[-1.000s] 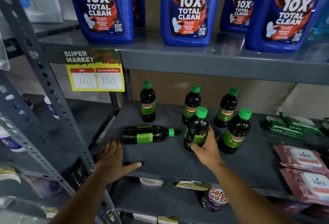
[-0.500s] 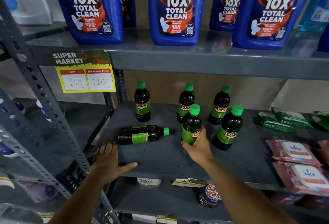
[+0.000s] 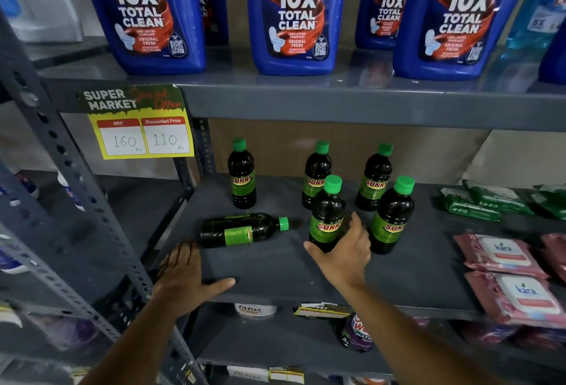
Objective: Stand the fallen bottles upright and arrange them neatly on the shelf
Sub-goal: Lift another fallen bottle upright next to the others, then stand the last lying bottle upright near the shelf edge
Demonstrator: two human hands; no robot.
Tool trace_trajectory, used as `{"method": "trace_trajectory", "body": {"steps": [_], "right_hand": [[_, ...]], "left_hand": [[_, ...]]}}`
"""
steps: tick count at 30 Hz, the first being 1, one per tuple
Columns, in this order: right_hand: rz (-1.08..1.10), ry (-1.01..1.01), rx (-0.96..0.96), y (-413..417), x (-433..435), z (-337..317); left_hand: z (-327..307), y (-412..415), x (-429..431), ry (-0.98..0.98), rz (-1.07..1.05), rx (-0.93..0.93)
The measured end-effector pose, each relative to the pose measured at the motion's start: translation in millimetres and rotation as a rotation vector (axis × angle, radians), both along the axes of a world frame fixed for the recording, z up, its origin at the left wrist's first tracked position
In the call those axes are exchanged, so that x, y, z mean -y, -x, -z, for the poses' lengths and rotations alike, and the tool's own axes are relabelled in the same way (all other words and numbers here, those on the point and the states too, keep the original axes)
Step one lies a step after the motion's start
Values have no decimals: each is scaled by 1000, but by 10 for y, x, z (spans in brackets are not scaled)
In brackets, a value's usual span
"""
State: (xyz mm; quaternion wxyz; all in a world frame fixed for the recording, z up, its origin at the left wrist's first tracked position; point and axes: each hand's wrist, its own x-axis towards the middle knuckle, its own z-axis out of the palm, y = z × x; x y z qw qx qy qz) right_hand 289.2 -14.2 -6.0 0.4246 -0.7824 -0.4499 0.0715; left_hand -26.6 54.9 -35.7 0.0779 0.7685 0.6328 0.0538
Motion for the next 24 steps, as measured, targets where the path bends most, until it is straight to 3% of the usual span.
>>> {"method": "trace_trajectory", "body": {"steps": [2, 4, 6, 8, 11, 17, 24], "right_hand": [[-19, -213, 133, 152, 162, 40], [-285, -333, 225, 305, 259, 75], [-582, -272, 229, 455, 243, 20], [-740, -186, 258, 595, 121, -105], [-712, -37, 332, 808, -185, -304], [-554, 507, 573, 820, -675, -551], [-532, 645, 600, 766, -698, -534]], "left_hand": [[-9, 2, -14, 0, -16, 19], [-24, -4, -39, 13, -27, 18], [-23, -10, -51, 36, -28, 3], [-6, -19, -50, 32, -23, -12], [4, -16, -57, 11, 0, -24], [-15, -37, -31, -18, 14, 9], [-14, 1, -23, -57, 50, 12]]}}
